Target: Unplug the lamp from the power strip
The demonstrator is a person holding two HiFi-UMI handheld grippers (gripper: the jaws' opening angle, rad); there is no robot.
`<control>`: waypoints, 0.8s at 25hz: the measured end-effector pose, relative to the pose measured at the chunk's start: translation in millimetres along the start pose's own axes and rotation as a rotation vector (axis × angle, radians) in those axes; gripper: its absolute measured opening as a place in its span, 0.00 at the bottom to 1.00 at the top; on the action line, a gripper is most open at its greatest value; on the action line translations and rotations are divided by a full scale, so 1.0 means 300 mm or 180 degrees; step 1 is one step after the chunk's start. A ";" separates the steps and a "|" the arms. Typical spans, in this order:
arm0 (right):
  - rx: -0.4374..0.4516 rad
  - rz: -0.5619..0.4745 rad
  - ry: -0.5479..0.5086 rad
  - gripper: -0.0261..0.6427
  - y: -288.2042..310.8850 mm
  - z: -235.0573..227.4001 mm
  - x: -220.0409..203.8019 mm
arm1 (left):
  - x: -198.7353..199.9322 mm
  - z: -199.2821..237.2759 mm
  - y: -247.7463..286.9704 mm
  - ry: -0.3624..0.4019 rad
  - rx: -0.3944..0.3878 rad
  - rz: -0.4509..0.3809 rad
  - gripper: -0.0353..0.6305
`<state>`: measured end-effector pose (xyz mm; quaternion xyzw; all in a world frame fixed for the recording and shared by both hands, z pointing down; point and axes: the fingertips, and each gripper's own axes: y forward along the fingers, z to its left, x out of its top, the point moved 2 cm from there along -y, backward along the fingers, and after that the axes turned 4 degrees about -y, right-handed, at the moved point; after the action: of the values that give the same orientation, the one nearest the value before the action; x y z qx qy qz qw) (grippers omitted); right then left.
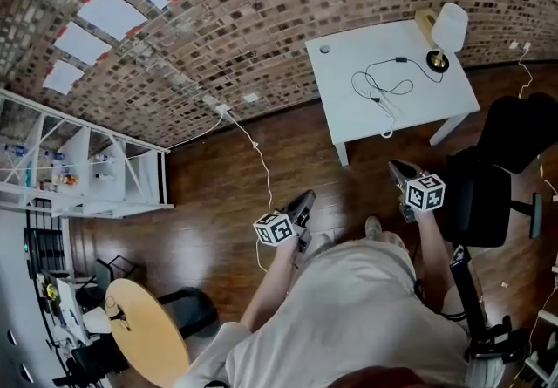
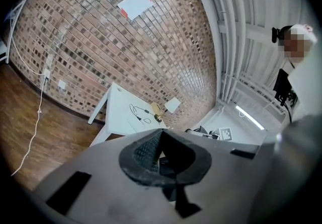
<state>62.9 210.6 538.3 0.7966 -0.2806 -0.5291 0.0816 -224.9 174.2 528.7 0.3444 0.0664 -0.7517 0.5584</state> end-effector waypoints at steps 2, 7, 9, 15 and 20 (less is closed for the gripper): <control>-0.0022 -0.0010 0.0056 0.07 0.014 0.061 -0.004 | 0.031 0.023 -0.066 0.0056 -0.0024 -0.0012 0.05; -0.0009 0.0066 -0.0077 0.07 0.105 0.233 0.041 | 0.155 0.079 -0.200 0.0196 -0.0122 -0.0111 0.06; -0.0034 0.0028 -0.0109 0.07 0.147 0.305 0.019 | 0.168 0.111 -0.265 0.0227 -0.0218 -0.0134 0.05; 0.0027 0.0282 -0.0005 0.07 0.223 0.486 -0.190 | 0.068 0.219 -0.444 -0.0284 -0.0282 -0.0172 0.05; -0.0013 0.0272 0.0000 0.07 0.273 0.510 -0.187 | 0.107 0.207 -0.454 -0.0187 -0.0439 -0.0107 0.05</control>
<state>-118.4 198.3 552.7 0.7838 -0.3133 -0.5257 0.1057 -377.4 168.7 517.7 0.2817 0.1073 -0.7644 0.5699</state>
